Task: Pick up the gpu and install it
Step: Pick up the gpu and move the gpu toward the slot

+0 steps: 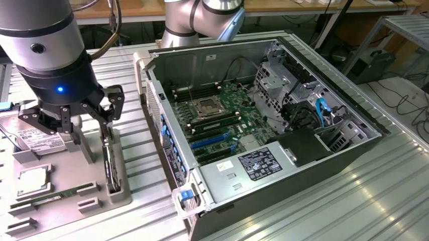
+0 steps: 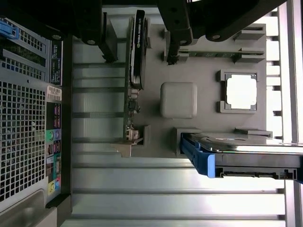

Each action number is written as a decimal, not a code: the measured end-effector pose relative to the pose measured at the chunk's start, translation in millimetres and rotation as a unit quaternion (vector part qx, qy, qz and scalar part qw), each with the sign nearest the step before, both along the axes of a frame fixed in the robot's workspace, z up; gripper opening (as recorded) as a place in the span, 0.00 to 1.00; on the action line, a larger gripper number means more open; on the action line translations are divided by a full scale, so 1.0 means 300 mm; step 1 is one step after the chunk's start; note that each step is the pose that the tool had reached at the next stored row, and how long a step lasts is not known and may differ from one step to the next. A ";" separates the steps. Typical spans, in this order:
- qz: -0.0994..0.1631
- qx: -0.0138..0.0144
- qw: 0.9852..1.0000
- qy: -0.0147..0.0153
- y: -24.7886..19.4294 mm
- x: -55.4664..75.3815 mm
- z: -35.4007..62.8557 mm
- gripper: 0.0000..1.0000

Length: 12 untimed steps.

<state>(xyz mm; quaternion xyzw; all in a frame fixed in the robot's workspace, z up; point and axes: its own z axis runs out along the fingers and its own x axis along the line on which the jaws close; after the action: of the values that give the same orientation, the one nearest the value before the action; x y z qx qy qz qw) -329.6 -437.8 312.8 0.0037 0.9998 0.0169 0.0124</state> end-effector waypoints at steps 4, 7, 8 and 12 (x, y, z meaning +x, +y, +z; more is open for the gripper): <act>0.000 0.000 1.000 0.000 -0.003 0.000 -0.018 0.54; 0.000 -0.001 1.000 0.000 -0.003 0.000 -0.034 0.54; 0.000 -0.001 1.000 0.000 -0.003 0.001 -0.040 0.54; 0.000 -0.001 1.000 0.000 -0.003 0.001 -0.059 0.54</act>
<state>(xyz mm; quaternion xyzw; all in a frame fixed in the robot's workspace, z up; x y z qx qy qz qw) -329.4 -438.7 294.9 0.0037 0.9998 0.0157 0.0124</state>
